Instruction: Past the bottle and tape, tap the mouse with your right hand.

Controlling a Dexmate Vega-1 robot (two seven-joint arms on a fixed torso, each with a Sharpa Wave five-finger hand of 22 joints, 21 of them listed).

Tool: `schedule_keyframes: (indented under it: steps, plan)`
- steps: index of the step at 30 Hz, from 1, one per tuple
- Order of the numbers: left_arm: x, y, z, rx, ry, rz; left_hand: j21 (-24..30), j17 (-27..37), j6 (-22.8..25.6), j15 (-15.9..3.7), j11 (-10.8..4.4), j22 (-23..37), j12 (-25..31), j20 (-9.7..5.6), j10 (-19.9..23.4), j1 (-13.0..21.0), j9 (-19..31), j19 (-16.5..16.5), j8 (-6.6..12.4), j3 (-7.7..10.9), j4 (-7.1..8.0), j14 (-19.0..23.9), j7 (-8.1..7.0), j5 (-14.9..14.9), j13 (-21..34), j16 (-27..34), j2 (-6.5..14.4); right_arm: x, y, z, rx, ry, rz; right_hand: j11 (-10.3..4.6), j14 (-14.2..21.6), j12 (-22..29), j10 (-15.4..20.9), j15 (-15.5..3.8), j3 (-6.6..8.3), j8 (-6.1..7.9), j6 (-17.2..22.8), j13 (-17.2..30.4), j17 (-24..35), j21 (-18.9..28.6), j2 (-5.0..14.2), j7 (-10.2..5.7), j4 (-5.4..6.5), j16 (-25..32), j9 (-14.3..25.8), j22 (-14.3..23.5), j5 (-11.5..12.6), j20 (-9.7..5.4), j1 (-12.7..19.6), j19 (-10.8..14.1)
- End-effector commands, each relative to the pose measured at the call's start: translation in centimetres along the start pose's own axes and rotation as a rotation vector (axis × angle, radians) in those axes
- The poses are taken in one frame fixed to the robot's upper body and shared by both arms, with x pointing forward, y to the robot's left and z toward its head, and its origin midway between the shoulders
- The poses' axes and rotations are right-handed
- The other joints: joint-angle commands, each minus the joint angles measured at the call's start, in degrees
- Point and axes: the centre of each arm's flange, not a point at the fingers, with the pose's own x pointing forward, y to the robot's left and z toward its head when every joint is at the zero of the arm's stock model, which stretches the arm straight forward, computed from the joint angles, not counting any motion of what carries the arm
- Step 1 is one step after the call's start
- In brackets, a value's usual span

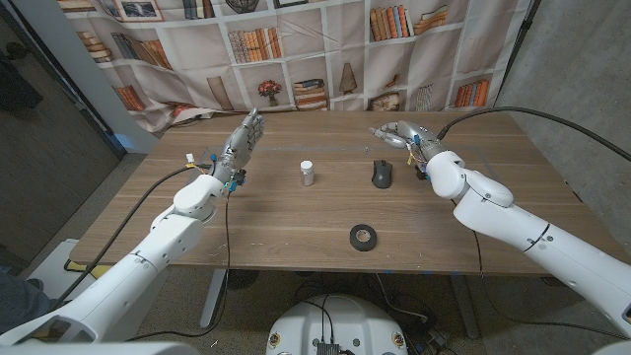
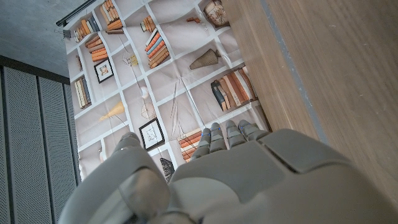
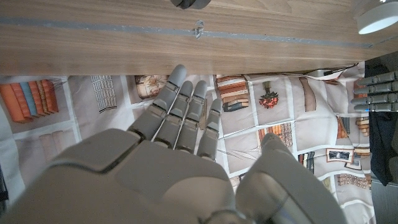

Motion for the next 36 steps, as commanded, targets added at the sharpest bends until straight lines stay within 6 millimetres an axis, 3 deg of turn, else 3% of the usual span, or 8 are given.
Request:
schedule_keyframes:
  steps: [1,10,16,27,36]
  plan:
    - [-0.4,0.2,0.3,0.008,0.0,-0.003,0.0,0.3,0.4,0.1,-0.11,0.3,0.2,0.26,-0.1,0.4,0.3,-0.5,-0.12,-0.15,-0.02,-0.1,0.32,-0.1,0.1,0.0,-0.1,-0.4,0.3,-1.6,0.314,-0.104,0.009,0.87,-1.4,-1.1,-1.8,0.95,-1.2,-0.22,-1.3,0.0,0.1,-1.6,-0.57,0.62,0.68,-1.4,0.0,-1.9,0.1,0.1,-2.1,-1.7]
    - [-0.7,0.1,0.2,0.006,-0.009,-0.013,0.1,0.3,0.5,0.15,0.02,0.3,0.2,0.0,-0.1,0.4,0.3,-0.5,-0.09,-0.22,0.0,-0.1,0.83,-0.1,0.1,0.0,-0.1,-0.5,0.3,-3.0,0.53,-0.184,-0.048,1.43,-2.5,-1.6,-2.6,1.35,-1.88,-0.33,-2.2,-0.1,0.1,-2.7,-0.81,0.98,1.07,-2.3,-0.1,-3.2,0.3,0.47,-3.4,-2.7]
    - [-1.0,-0.2,0.4,0.005,-0.007,-0.013,0.1,0.3,1.2,-0.02,-0.03,0.3,0.5,-0.3,0.8,0.4,0.3,-0.4,0.14,-0.31,0.0,0.4,0.85,-0.1,0.1,0.2,-0.2,0.1,0.8,-5.1,0.776,-0.228,-0.027,1.52,-2.3,-1.6,-2.4,1.3,-2.01,-0.35,-2.4,-0.1,0.1,-2.9,-0.84,1.26,1.09,-2.4,-0.1,-3.6,0.3,0.36,-3.6,-2.6]
    - [-1.4,-0.3,0.5,0.005,-0.01,-0.001,0.1,0.3,1.3,0.08,0.18,0.3,0.4,-0.54,0.7,0.4,0.3,-0.4,0.11,-0.37,-0.01,0.4,0.94,-0.1,0.1,0.1,-0.2,0.8,0.9,-7.1,0.93,-0.236,-0.053,1.83,-1.9,-1.7,-2.0,1.37,-2.1,-0.31,-2.7,-0.2,0.0,-3.1,-0.95,1.36,0.92,-2.6,-0.2,-4.3,0.4,0.25,-3.6,-2.2]
    - [-1.3,-0.4,0.7,0.009,-0.007,0.0,0.1,0.3,1.2,0.04,0.13,0.3,0.3,-0.55,0.6,0.4,0.3,-0.4,0.03,-0.42,-0.01,0.3,0.86,-0.1,0.1,0.1,-0.2,1.4,0.7,-7.6,1.006,-0.252,-0.043,1.88,-2.0,-1.7,-2.0,1.48,-2.1,-0.33,-3.0,-0.2,-0.1,-3.4,-0.97,1.29,0.75,-2.9,-0.2,-4.7,0.5,0.23,-3.4,-2.2]
